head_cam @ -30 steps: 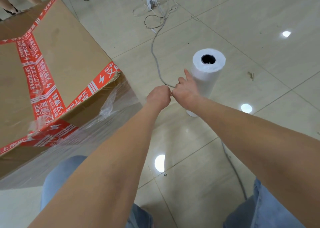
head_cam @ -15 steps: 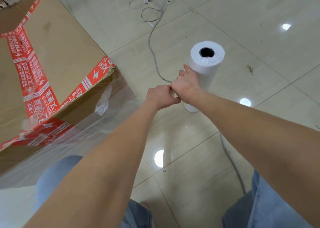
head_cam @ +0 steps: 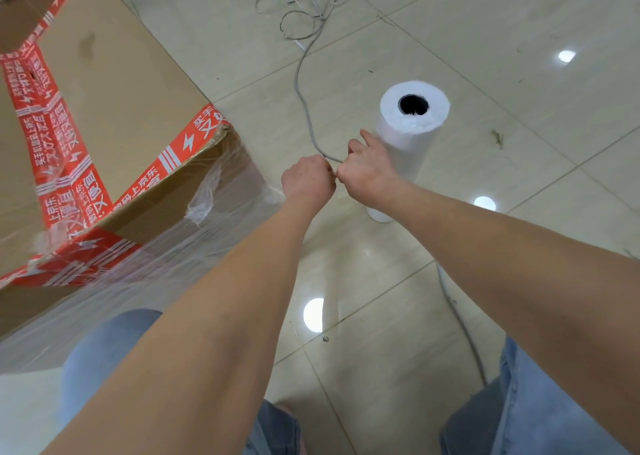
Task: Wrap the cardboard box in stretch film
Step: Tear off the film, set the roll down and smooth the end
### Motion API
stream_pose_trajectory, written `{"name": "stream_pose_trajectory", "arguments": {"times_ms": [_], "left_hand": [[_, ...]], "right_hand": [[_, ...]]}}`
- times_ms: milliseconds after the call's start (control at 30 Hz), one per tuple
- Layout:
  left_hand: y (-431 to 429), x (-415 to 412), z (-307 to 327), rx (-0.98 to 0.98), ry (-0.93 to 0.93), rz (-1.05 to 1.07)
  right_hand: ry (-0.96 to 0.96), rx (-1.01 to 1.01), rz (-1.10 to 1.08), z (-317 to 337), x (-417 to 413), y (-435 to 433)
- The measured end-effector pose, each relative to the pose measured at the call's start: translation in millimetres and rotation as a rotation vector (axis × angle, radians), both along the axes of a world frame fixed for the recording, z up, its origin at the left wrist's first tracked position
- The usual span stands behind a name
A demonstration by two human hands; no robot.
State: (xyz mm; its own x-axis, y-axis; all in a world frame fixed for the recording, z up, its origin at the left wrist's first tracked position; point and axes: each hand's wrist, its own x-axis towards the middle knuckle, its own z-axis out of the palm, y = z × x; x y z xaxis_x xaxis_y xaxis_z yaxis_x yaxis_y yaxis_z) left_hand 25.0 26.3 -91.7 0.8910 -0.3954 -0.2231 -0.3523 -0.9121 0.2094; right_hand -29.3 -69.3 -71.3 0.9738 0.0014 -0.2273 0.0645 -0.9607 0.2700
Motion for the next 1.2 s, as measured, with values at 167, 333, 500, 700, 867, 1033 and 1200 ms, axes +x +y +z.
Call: {"name": "stream_pose_trajectory", "arguments": {"times_ms": [167, 333, 500, 700, 867, 1033, 1200], "left_hand": [[-1, -3, 1, -0.044, 0.063, 0.107], [7, 14, 5, -0.107, 0.049, 0.223], [4, 18, 9, -0.146, 0.138, 0.114], [5, 16, -3, -0.145, 0.175, -0.102], [4, 9, -21, 0.017, 0.319, -0.233], [-2, 7, -37, 0.027, 0.136, -0.178], [-5, 7, -37, 0.025, 0.061, -0.074]], "right_hand": [[-0.004, 0.0, 0.066, 1, 1, 1], [0.015, -0.081, 0.131, -8, -8, -8], [0.012, -0.094, 0.025, -15, -1, -4], [0.044, -0.108, -0.048, -27, 7, -2], [0.068, 0.002, -0.108, -28, 12, -2], [0.08, 0.007, -0.116, -30, 15, -5], [0.091, -0.05, -0.046, -38, 10, -8]]}}
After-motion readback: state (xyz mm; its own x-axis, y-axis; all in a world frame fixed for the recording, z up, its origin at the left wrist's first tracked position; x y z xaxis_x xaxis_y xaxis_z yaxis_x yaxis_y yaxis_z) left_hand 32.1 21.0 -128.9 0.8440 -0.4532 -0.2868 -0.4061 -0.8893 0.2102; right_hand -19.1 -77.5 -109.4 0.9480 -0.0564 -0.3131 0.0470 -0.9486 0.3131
